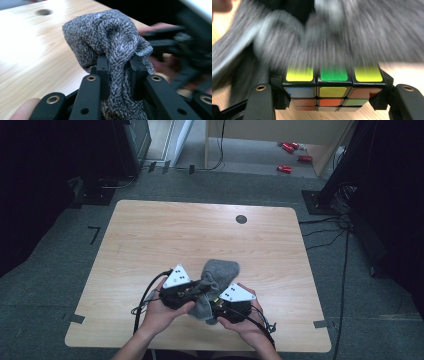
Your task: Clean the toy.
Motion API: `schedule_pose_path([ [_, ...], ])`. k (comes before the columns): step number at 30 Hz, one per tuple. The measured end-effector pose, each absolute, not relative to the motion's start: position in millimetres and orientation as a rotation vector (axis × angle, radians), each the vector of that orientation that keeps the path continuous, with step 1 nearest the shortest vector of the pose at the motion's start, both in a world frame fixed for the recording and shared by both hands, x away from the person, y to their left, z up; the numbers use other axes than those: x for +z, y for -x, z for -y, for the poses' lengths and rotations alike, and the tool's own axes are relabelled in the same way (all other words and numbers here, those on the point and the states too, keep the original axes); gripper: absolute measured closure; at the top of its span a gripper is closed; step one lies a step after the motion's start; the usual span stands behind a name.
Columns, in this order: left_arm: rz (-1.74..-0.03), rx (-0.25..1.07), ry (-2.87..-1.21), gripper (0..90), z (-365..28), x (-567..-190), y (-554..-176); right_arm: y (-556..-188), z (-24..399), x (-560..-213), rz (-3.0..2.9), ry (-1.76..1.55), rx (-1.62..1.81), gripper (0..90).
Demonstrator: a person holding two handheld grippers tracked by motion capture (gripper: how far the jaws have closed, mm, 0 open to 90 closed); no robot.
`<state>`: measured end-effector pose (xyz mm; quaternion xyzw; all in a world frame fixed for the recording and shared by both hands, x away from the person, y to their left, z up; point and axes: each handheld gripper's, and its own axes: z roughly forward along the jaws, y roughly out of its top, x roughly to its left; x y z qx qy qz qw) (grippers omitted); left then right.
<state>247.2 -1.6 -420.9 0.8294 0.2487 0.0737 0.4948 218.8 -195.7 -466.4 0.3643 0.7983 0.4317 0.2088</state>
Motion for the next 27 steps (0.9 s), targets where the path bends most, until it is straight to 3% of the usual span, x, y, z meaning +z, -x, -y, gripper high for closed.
schedule_pose_path([
  [9,-0.717,0.192,-1.958,76.5,-20.9,-425.3,-264.1,-216.9,198.8,-464.5,-2.213,-1.018,1.194,34.2],
  [15,-0.548,0.122,-1.973,76.1,-1.2,-420.4,-247.7,-218.3,200.0,-463.9,-2.206,-1.021,1.219,34.3],
  [22,-0.678,0.179,-1.958,76.1,-14.9,-424.1,-259.0,-216.9,199.0,-464.8,-2.216,-1.012,1.185,34.2],
  [27,-0.552,0.176,-1.997,76.0,3.8,-420.2,-242.8,-217.3,196.8,-463.2,-2.213,-1.004,1.209,34.3],
])
